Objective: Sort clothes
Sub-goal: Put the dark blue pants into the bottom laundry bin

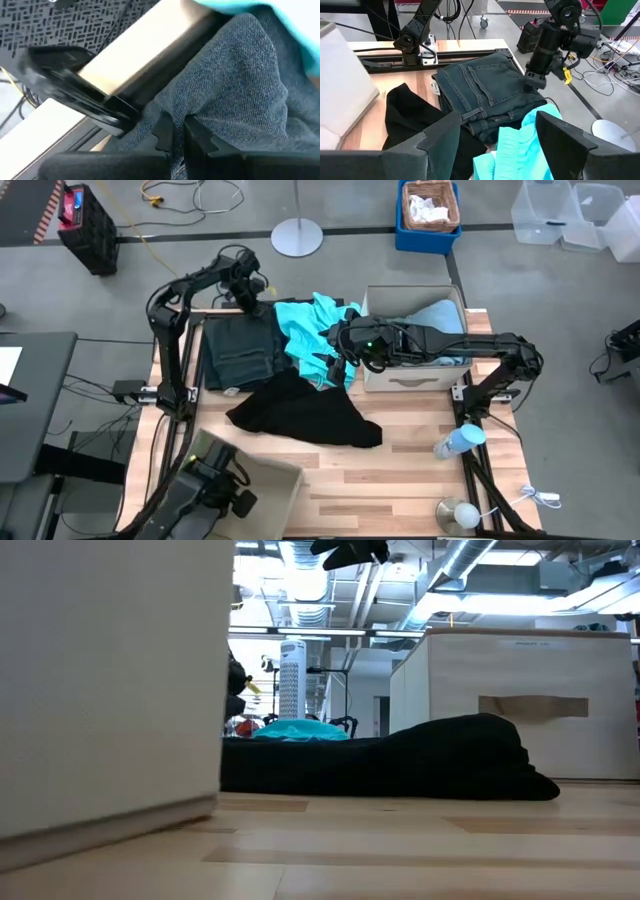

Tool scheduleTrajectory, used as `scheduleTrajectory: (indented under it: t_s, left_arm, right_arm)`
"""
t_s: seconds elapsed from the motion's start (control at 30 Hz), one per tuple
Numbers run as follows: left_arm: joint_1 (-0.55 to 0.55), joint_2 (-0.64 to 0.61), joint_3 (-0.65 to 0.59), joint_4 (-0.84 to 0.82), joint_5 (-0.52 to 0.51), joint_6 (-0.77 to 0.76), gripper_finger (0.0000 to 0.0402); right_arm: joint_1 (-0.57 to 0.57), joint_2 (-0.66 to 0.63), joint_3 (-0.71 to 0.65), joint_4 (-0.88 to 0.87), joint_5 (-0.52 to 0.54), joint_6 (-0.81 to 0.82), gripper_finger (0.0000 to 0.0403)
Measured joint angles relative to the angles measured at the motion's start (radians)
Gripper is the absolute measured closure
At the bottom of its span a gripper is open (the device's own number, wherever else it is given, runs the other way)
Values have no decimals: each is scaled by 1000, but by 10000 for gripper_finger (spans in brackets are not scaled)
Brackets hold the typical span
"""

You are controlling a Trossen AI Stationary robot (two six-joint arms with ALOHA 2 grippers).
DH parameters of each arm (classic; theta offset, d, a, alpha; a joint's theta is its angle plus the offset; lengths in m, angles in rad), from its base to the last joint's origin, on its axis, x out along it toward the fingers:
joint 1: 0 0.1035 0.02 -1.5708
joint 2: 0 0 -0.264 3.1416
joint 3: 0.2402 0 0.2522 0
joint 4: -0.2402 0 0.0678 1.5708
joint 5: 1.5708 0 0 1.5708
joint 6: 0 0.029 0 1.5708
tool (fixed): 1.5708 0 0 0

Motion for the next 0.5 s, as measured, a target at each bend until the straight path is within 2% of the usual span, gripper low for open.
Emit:
scheduleTrajectory:
  t_s: [0.17, 0.5]
  left_arm:
    - [19, 0, 64, -30, 7, -55, 393]
    - [17, -5, 266, -183, 4, -18, 393]
  right_arm:
    - [0, 0, 0, 0, 0, -2, 127]
    - [0, 0, 0, 2, 0, -3, 127]
